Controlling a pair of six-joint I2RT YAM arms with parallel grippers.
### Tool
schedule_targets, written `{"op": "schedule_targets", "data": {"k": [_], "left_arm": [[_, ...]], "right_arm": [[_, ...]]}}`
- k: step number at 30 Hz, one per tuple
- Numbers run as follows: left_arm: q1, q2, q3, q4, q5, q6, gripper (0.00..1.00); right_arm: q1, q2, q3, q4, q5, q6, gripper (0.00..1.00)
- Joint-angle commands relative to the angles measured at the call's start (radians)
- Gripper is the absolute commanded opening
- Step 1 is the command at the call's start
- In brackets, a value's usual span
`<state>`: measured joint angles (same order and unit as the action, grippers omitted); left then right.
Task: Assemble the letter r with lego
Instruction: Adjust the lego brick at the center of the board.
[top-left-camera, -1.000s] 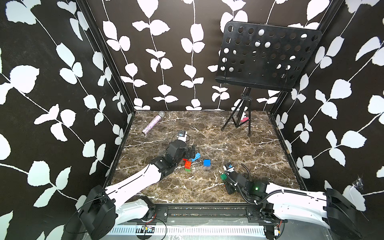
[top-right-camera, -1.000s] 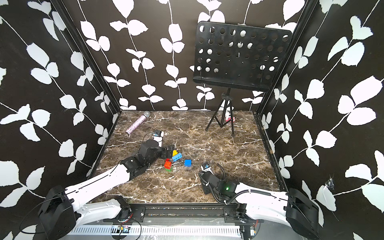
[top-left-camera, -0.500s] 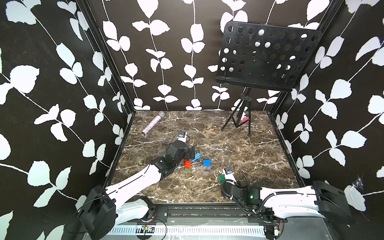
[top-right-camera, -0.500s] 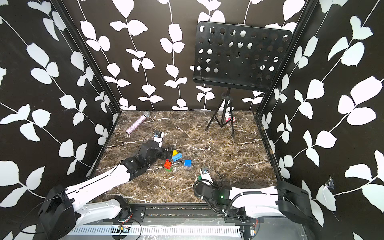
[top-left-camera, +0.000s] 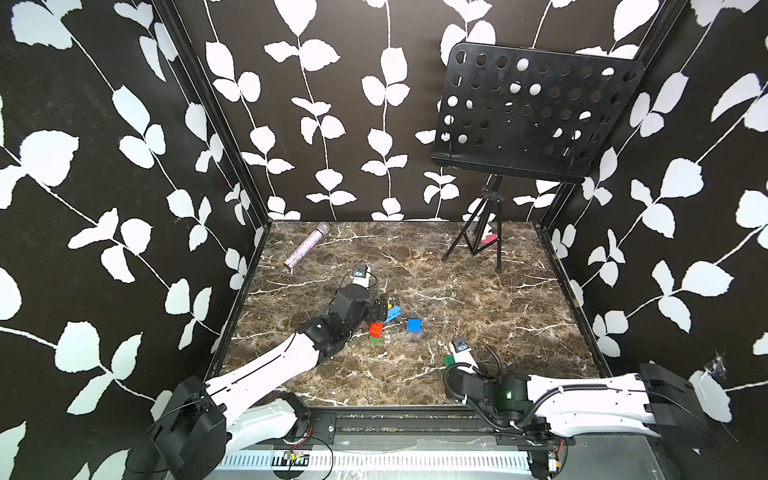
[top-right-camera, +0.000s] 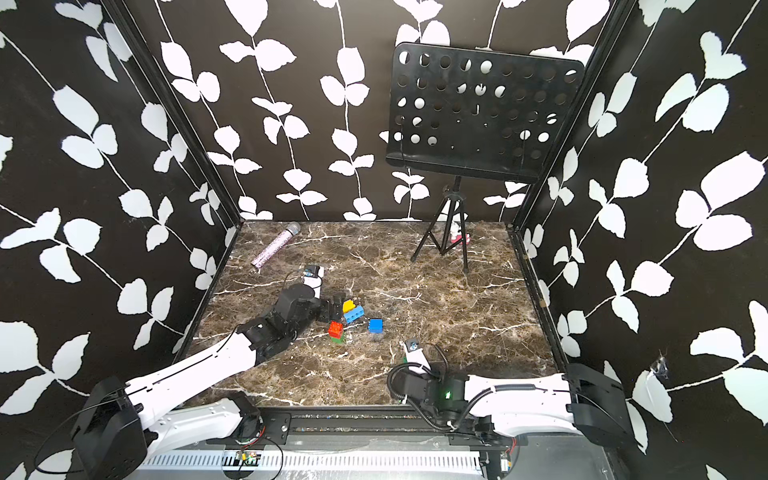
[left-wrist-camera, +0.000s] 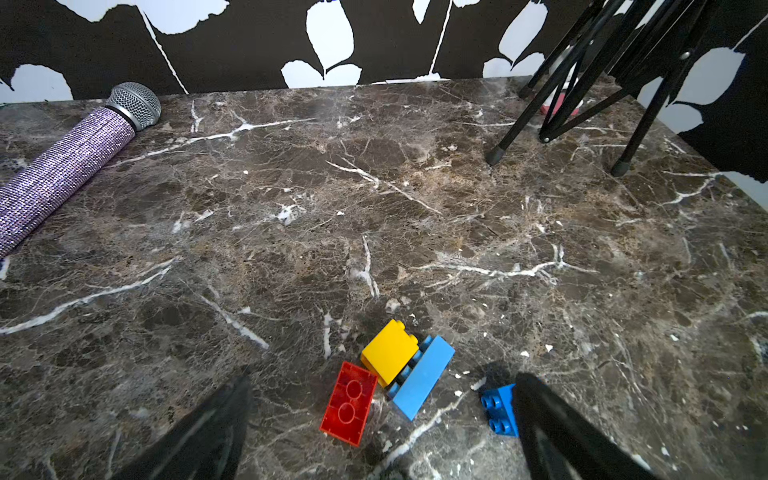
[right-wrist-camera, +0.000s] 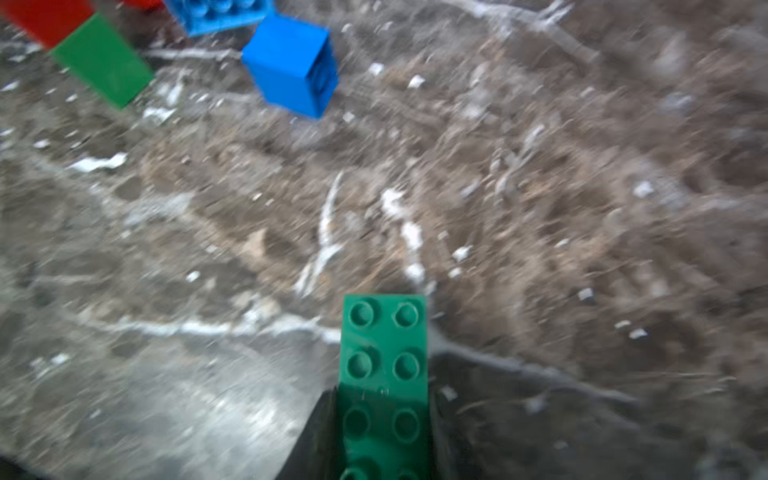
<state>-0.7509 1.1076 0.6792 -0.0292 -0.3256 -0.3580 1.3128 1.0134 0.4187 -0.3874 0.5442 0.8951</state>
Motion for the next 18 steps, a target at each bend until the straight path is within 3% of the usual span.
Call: {"op": "schedule_targets", "data": {"k": [1,8,13,18], "left_arm": [[-0.001,-0.019,0.000,-0.017,-0.020,0.012,0.99],[-0.001,0.007,0.023,-0.016,-0.023,0.024,0.99],[-0.001,0.036,0.046,-0.020,-0.027,0.046,0.99],[-0.001,0.053,0.066,-0.038,-0.030,0.058,0.99]], "right_arm": [[-0.110,-0.059,0.070,-0.052,-0.029,-0.185,0.11],[-0.389,0.027,0.160,0.174,-0.140,-0.470,0.11],[-0.513,0.224,0.195,0.424,-0.195,-0.549,0.11],[-0.585,0.386,0.223,0.582,-0.253,-0.538,0.09]]}}
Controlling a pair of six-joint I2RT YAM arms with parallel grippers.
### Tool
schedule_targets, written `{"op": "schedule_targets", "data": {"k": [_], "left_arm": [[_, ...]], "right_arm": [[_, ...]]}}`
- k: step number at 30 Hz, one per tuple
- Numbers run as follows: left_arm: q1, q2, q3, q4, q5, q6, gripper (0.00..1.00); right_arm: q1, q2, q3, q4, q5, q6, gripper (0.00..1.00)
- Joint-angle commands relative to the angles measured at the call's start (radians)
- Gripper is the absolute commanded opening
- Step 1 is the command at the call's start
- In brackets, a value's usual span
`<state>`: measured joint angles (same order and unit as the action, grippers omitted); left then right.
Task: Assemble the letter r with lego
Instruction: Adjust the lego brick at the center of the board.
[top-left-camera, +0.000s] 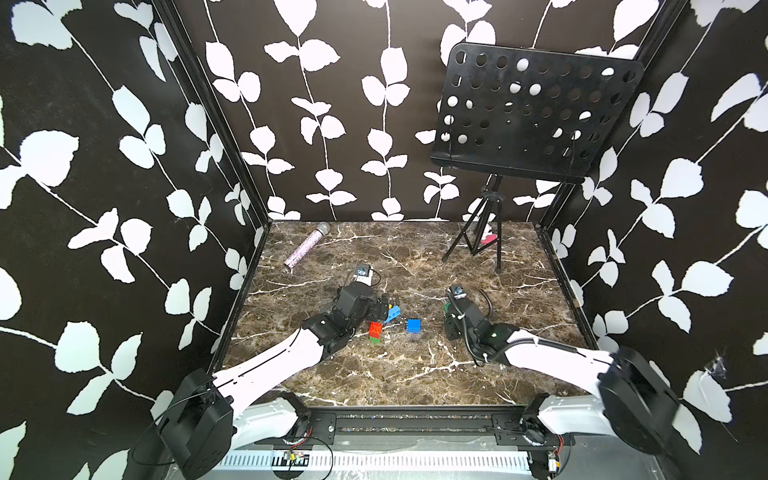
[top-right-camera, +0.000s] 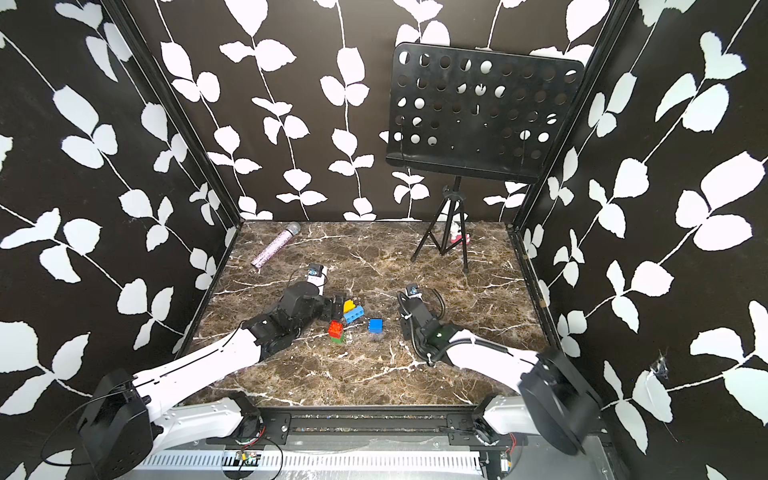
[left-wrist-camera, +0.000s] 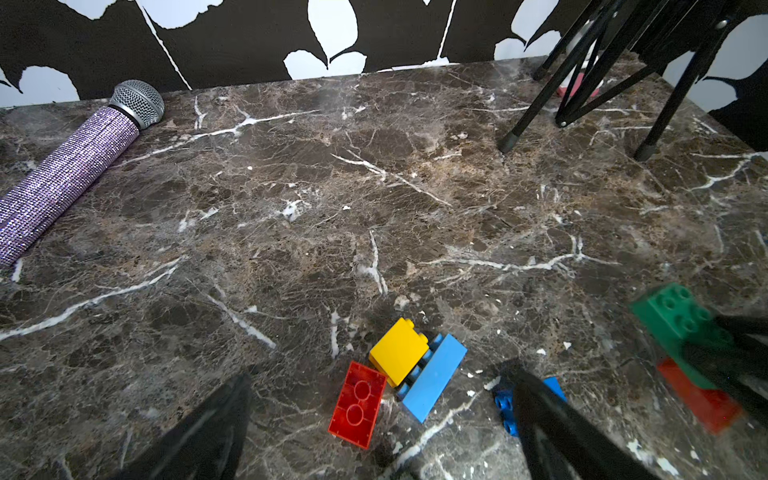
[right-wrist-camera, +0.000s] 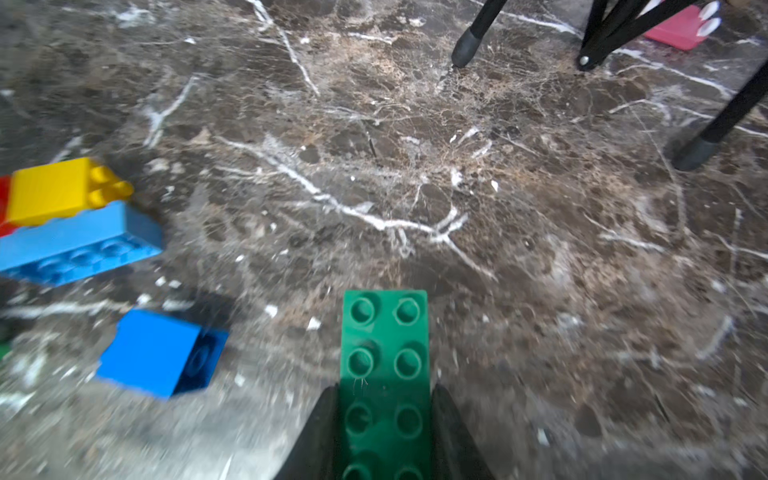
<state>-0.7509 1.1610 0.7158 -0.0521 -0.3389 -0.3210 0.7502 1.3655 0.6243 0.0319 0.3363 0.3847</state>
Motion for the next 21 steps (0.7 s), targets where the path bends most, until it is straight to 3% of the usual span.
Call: {"op": "schedule_targets", "data": {"k": [1,10,21], "left_arm": [[-0.001,0.000,0.029,-0.015,-0.018,0.021,0.99],[-0.001,-0.003,0.003,-0.011,-0.020,0.004,0.99],[-0.001,-0.024,-0.003,-0.014,-0.018,-0.009,0.99]], "right_arm": [[-0.030,0.048,0.011,0.179,-0.054,-0.023,0.09],[-0.036,0.012,-0.146,0.169,-0.072,0.040,0.09],[-0.037,-0.058,-0.023,0.059,-0.113,-0.025,0.09]]}}
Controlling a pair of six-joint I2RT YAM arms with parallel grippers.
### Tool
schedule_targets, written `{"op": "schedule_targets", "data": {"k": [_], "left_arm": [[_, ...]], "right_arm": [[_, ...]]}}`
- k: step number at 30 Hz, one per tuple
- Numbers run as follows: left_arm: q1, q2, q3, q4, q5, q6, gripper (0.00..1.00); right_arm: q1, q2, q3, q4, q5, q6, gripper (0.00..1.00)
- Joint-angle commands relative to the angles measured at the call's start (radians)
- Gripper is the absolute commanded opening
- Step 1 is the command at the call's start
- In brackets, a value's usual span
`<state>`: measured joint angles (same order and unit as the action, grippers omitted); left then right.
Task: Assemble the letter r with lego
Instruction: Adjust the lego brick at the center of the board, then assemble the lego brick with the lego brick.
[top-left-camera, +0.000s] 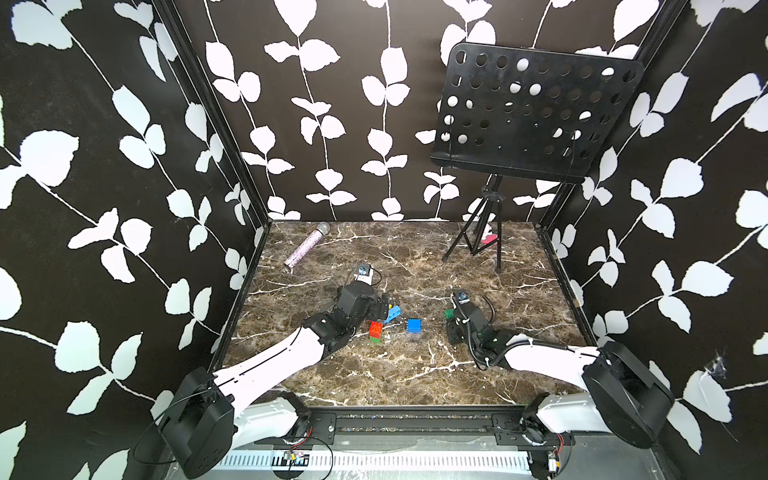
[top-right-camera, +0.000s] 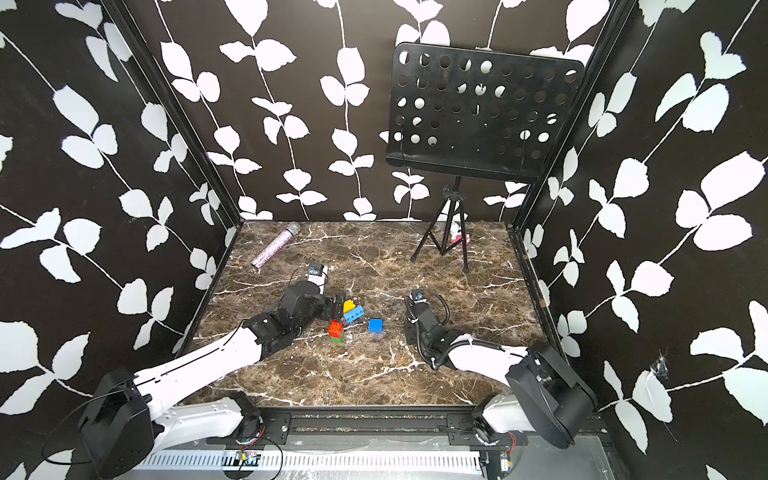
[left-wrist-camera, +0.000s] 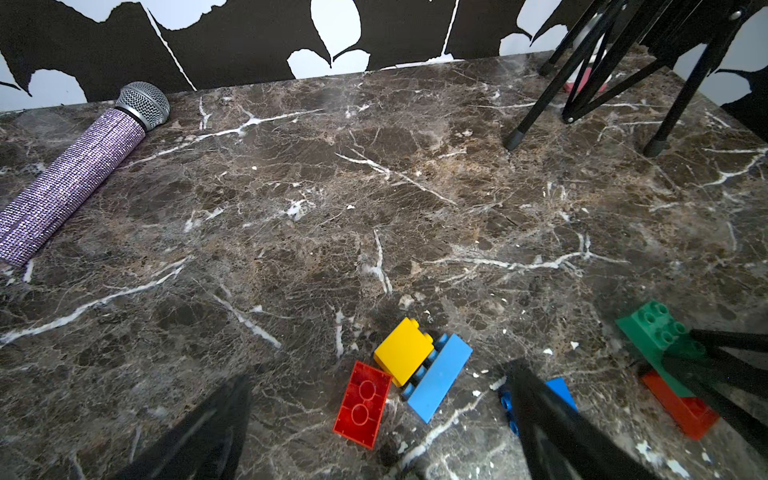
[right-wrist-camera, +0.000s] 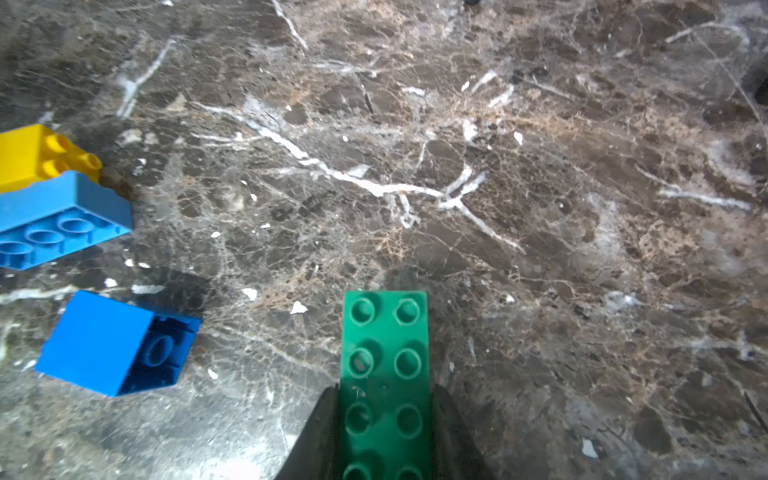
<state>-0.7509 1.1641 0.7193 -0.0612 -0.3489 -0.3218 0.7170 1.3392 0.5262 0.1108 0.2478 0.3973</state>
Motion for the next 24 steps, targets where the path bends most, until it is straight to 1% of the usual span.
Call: {"op": "schedule_targets", "data": {"k": [1,2,3,4,5,8,11,12,15,16,17,18,22,24], "left_arm": [[-0.001,-0.033,-0.002,-0.013,-0.012,-0.011,0.99],[0.002,-0.036,0.007,-0.032,-0.012,-0.022,0.99],[0.015,-0.041,0.018,-0.056,0.015,-0.041,0.99],[0.042,-0.045,0.031,-0.083,0.075,-0.070,0.99],[0.099,-0.054,0.035,-0.094,0.143,-0.101,0.99],[0.190,-0.100,0.011,-0.082,0.270,-0.157,0.99],[0.231,-0.150,0.005,-0.122,0.315,-0.172,0.99],[0.253,-0.159,0.008,-0.142,0.348,-0.185,0.99],[0.380,-0.167,-0.010,-0.161,0.540,-0.264,0.99],[0.422,-0.163,-0.029,-0.139,0.628,-0.288,0.98],[0.454,-0.153,-0.045,-0.118,0.693,-0.305,0.98],[0.465,-0.143,-0.054,-0.114,0.727,-0.309,0.97],[0.469,-0.073,-0.041,-0.195,0.777,-0.282,0.93],[0.469,-0.046,-0.060,-0.159,0.834,-0.292,0.93]], "right_arm": [[-0.004,-0.037,0.109,-0.033,-0.051,-0.064,0.09],[-0.003,-0.040,0.148,-0.055,-0.086,-0.093,0.09],[-0.003,-0.041,0.182,-0.075,-0.119,-0.120,0.09],[-0.003,-0.044,0.216,-0.096,-0.160,-0.153,0.09],[-0.004,-0.042,0.248,-0.116,-0.208,-0.188,0.10],[-0.003,-0.037,0.334,-0.195,-0.348,-0.277,0.10],[-0.001,-0.016,0.409,-0.285,-0.467,-0.349,0.11],[-0.001,-0.006,0.429,-0.310,-0.501,-0.367,0.11],[0.007,0.047,0.486,-0.365,-0.614,-0.407,0.12],[0.020,0.070,0.506,-0.386,-0.634,-0.427,0.12],[0.035,0.092,0.525,-0.403,-0.636,-0.448,0.12],[0.050,0.110,0.542,-0.418,-0.634,-0.465,0.12],[0.100,0.183,0.605,-0.456,-0.626,-0.532,0.12],[0.113,0.205,0.621,-0.445,-0.622,-0.554,0.12]]}}
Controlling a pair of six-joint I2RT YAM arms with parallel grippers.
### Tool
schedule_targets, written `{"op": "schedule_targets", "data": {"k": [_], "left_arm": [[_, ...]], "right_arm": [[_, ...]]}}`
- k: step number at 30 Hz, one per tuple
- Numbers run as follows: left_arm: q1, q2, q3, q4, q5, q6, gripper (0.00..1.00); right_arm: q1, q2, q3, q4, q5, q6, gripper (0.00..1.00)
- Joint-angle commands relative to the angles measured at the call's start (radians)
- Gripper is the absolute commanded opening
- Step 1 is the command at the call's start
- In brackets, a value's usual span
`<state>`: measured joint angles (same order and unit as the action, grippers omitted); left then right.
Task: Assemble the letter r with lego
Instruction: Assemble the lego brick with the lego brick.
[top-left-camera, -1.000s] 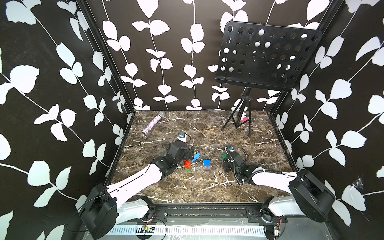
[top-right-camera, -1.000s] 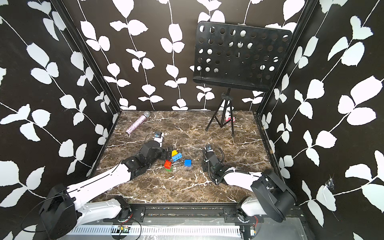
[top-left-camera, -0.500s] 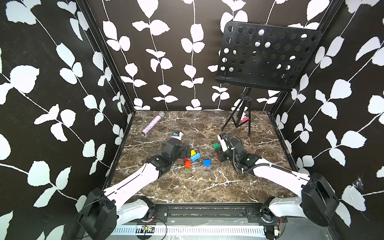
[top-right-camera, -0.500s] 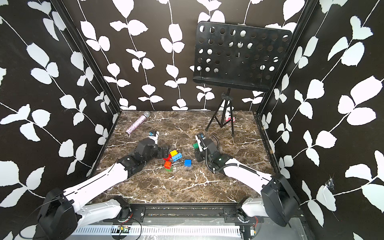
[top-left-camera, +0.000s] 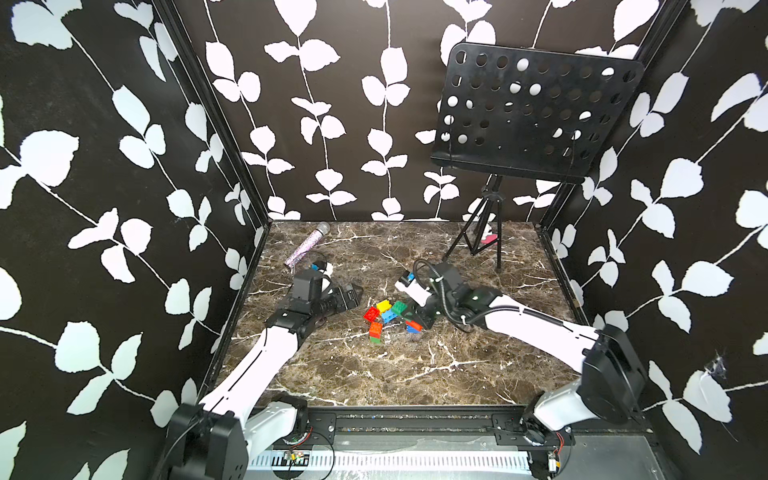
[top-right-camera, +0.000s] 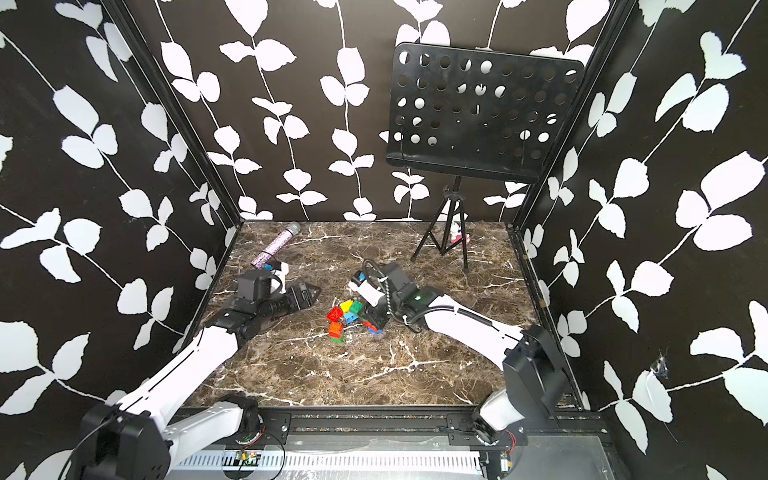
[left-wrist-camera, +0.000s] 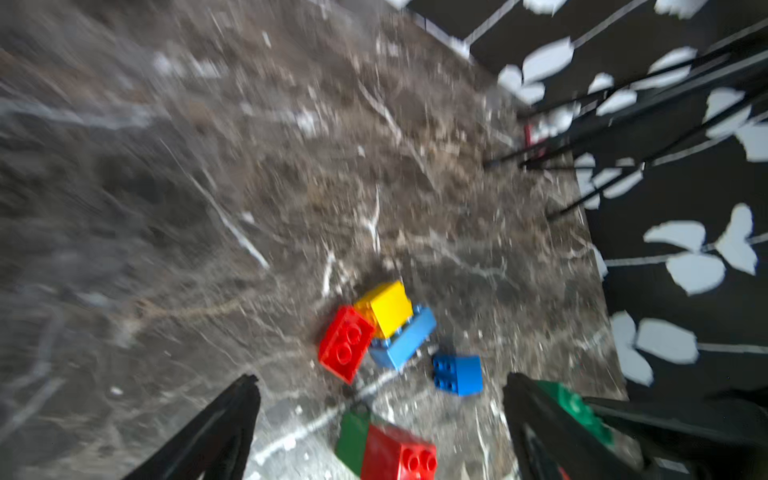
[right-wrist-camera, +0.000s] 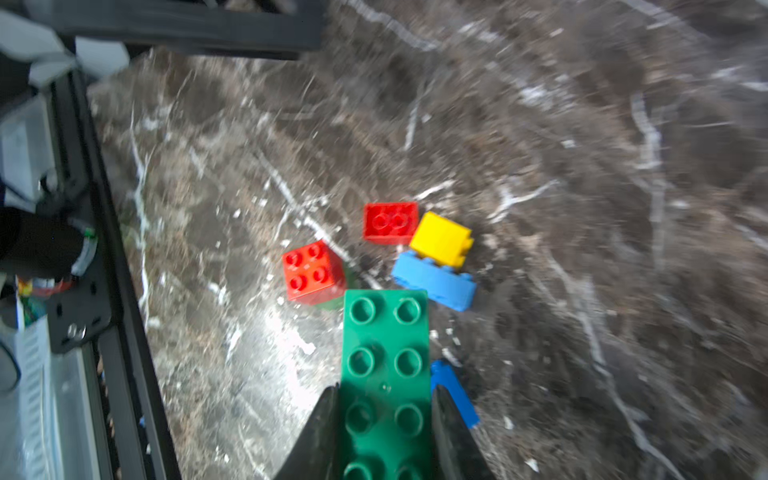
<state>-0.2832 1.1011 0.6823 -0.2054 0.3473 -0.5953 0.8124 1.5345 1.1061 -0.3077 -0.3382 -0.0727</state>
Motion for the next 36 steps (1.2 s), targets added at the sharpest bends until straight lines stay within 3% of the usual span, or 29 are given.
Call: {"op": "schedule_targets", "data": {"k": [1,3,12,19,36], "left_arm": [[0.001,0.029,-0.032,0.008,0.175,-0.027,0.93],[0.001,0.046,-0.045,0.039,0.228,-0.036,0.91],[0.001,0.054,-0.075,0.011,0.246,-0.024,0.91],[0.001,0.022,-0.119,0.126,0.356,-0.077,0.91],[0.001,0.045,-0.141,0.077,0.377,-0.046,0.81]], "right_arm": [[0.022,0.020,0.047,-0.018,-0.034,-0.095,0.11],[0.025,0.033,0.052,0.003,-0.037,-0.115,0.11],[0.038,0.124,0.074,0.034,-0.138,-0.180,0.11],[0.066,0.125,0.071,0.068,-0.109,-0.192,0.10],[0.094,0.174,0.079,0.111,-0.067,-0.168,0.10]]}}
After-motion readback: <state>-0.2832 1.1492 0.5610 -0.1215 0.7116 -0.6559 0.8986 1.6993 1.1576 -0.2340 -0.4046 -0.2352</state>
